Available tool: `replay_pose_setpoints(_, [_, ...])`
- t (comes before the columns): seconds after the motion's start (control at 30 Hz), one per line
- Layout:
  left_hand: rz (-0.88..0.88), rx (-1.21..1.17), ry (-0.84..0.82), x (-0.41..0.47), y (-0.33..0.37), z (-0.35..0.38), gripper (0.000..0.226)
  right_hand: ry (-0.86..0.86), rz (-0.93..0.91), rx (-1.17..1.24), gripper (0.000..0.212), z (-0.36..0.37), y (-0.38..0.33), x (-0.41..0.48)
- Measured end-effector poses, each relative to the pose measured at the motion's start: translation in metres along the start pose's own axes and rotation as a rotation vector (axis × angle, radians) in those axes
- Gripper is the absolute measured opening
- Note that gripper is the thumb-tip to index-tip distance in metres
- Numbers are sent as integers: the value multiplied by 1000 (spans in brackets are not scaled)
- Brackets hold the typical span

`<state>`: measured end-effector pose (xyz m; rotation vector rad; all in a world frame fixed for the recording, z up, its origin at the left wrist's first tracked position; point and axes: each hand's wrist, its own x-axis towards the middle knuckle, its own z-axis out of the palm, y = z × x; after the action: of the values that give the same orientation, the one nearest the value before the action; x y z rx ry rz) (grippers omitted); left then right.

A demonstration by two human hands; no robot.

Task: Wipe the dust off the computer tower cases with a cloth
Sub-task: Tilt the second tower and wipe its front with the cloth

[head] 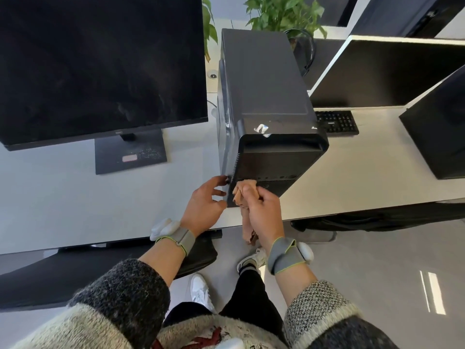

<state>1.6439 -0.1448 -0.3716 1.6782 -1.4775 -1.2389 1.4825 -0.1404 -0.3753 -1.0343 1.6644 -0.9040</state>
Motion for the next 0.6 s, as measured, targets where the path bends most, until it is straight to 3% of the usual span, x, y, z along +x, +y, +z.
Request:
replay_pose_setpoints(0.1, [9, 2, -6, -3, 1, -1, 63, 30, 120, -35, 31, 2, 9, 5])
replay_pose_setpoints(0.3, [15, 4, -1, 0, 1, -1, 63, 20, -52, 40, 29, -10, -6, 0])
replay_pose_setpoints(0.47, [11, -1, 1, -2, 0, -1, 62, 39, 102, -21, 28, -7, 10, 10])
replay_pose_setpoints(0.6, [13, 9, 6, -3, 0, -2, 61, 50, 30, 9, 31, -12, 1, 7])
